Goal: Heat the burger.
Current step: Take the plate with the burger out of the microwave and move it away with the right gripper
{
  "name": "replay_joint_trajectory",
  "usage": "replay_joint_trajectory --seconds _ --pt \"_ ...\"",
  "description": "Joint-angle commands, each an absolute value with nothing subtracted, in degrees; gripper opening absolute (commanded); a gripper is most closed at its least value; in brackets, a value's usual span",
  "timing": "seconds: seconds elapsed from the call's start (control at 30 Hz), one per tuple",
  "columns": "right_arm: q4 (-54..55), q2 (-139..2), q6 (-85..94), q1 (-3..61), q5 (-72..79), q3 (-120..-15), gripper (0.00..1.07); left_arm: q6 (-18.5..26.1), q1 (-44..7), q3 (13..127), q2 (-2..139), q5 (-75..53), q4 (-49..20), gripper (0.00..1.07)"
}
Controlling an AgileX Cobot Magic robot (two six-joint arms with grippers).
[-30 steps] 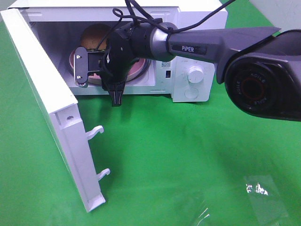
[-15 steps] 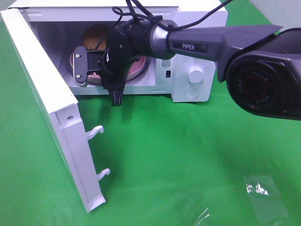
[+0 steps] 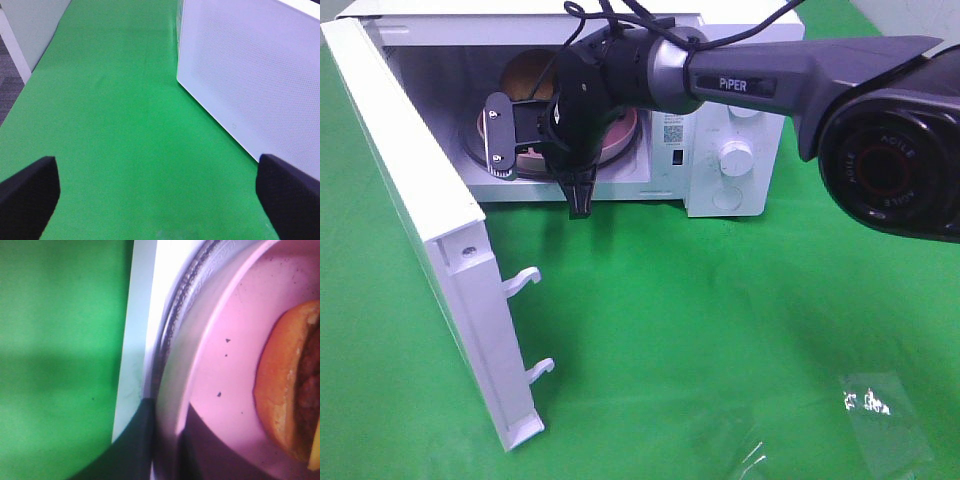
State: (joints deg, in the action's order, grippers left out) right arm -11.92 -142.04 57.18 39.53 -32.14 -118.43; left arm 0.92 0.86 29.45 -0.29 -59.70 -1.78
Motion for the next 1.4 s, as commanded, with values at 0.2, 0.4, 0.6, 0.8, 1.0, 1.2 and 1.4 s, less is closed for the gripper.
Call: replay_joint_trajectory --seconds 0.2,0.4,0.6,0.8,1.0,1.2,1.4 --pt "-12.83 -140.2 58.61 40.62 -34.89 -118.03 0.0 0.8 1.03 29.22 -1.32 -59.24 -1.78 1.0" --pt "-14.38 -137.74 59.82 41.54 -35.29 -115.68 0.0 0.8 1.03 29.22 -1.32 -59.24 -1.78 1.0" --pt "-16.16 -134.42 59.82 41.88 -30.08 -108.86 0.0 0.8 1.03 29.22 -1.32 -59.24 -1.78 1.0" --pt "-16.62 -131.04 59.59 41.88 -21.94 -101.36 0.0 0.8 1.03 29.22 -1.32 -59.24 -1.78 1.0" --pt "-20.23 -127.88 58.56 41.88 -17.48 -93.28 0.0 0.8 1.03 29.22 -1.32 -59.24 -1.78 1.0" --pt "-24.29 -124.68 53.74 41.83 -12.09 -87.2 0.0 0.8 1.03 29.22 -1.32 -59.24 -1.78 1.0" --pt "-26.3 -122.04 53.63 41.83 -9.74 -83.37 0.0 0.8 1.03 29.22 -1.32 -59.24 -1.78 1.0"
